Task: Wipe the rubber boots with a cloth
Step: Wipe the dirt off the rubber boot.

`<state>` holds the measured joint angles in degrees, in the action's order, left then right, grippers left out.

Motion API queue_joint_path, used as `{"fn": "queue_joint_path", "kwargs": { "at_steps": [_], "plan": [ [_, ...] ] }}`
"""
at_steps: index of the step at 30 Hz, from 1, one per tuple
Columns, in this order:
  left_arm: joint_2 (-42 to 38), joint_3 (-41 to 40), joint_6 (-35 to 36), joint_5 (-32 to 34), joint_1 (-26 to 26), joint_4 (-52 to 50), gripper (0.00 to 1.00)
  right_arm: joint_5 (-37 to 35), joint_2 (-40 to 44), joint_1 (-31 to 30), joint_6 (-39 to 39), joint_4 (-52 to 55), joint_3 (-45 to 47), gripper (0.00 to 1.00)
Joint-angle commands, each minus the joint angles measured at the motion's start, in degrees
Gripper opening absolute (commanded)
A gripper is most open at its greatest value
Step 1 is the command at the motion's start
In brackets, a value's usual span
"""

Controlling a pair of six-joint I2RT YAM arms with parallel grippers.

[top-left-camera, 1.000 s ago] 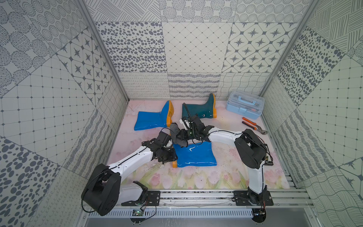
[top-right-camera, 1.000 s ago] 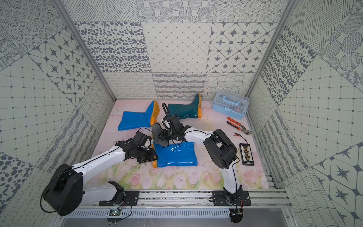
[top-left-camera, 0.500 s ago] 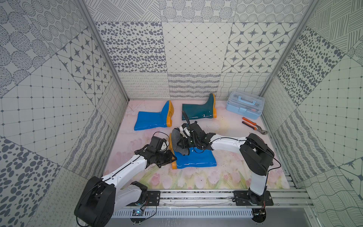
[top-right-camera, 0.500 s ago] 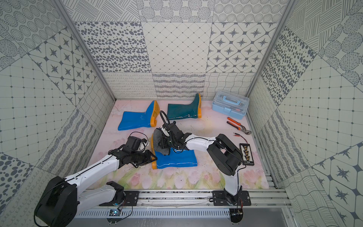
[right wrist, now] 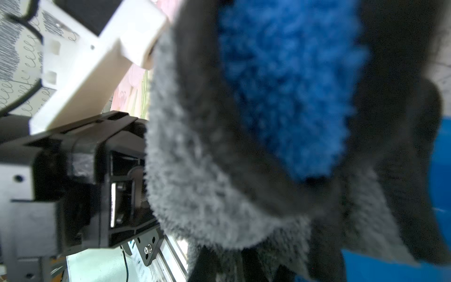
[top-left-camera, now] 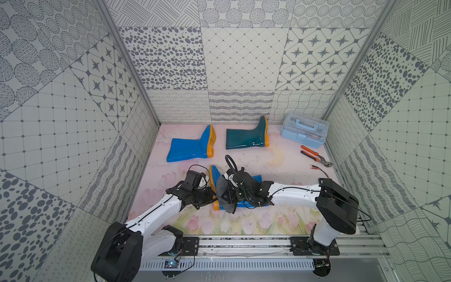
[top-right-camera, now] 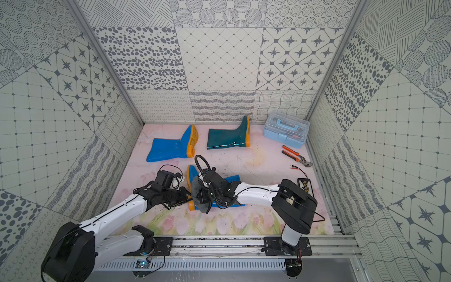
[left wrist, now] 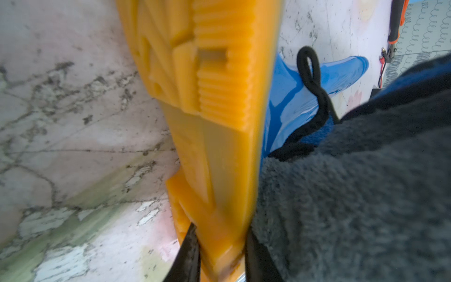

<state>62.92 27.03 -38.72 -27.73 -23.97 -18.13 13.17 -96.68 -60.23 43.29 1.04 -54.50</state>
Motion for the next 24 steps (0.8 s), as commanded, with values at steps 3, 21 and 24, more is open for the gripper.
{"fn": "queue_joint_path", "kwargs": {
  "at_steps": [3,21,24],
  "plan": [
    [1.83,0.41,1.03,-0.69,0.32,2.36,0.0,5.5,-5.16,3.29,1.56,-1.17,-3.85,0.0],
    [2.34,0.67,2.37,-0.73,0.22,1.46,0.0,7.84,-22.13,12.7,-7.02,7.93,-33.55,0.0],
    [2.55,1.22,2.8,0.8,0.26,-0.18,0.0,6.1,-17.77,13.42,-8.37,9.6,-31.68,0.0]
  ]
}}
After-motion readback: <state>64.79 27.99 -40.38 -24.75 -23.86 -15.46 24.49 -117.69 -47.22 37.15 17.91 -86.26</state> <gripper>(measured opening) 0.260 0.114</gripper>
